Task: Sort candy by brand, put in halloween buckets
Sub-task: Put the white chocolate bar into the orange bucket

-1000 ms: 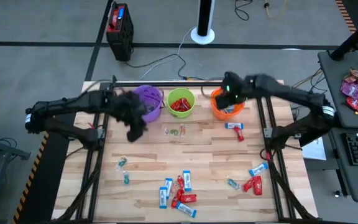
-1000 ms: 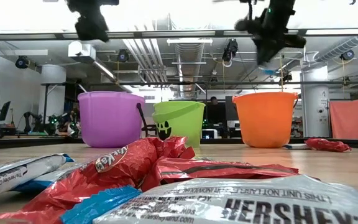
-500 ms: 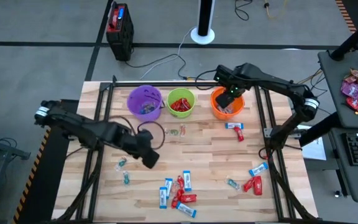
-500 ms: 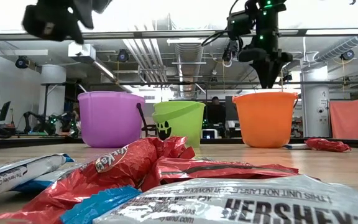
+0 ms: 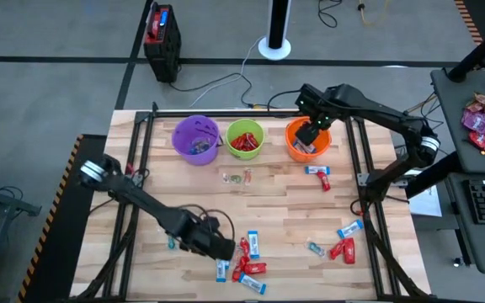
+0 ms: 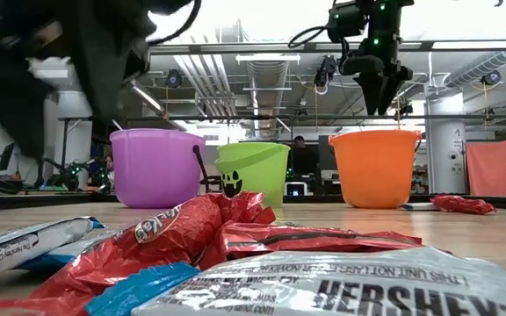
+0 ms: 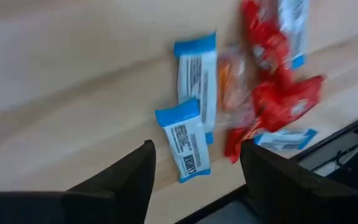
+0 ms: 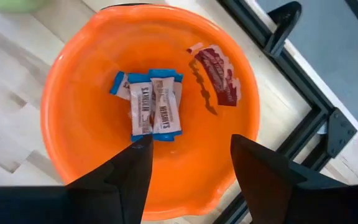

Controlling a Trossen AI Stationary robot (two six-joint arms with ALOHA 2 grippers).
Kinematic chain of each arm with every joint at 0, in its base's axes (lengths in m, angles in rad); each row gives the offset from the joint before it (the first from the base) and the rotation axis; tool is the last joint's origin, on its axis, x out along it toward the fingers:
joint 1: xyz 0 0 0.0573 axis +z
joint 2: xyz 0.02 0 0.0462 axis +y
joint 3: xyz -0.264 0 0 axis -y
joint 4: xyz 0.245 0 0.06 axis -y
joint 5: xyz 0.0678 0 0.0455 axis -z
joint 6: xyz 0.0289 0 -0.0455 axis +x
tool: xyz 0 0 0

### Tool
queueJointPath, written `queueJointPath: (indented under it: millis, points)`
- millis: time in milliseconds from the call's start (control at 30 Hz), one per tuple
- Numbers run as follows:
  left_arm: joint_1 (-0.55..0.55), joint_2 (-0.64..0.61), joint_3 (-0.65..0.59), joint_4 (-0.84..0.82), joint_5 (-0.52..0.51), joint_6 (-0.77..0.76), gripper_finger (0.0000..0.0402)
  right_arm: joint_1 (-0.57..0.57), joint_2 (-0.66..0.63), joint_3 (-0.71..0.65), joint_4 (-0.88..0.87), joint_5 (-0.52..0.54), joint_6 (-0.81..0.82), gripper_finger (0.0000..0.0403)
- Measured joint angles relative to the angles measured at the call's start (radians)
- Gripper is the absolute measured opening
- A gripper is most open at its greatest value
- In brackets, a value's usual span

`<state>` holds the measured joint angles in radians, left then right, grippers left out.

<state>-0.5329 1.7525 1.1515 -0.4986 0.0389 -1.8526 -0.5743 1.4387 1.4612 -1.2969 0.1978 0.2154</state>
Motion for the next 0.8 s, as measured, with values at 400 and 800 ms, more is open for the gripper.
queueJointPath:
  millis: [400,800]
  points:
    - [-0.025,0.212,0.097,0.034,0.003,0.029,0.0227,0.006,-0.004,0.0,0.006,-0.023,-0.048,0.0206]
    - [-0.027,0.307,0.298,-0.234,-0.061,0.064,0.0083,0.007,-0.004,0.0,0.017,-0.023,-0.063,0.0206]
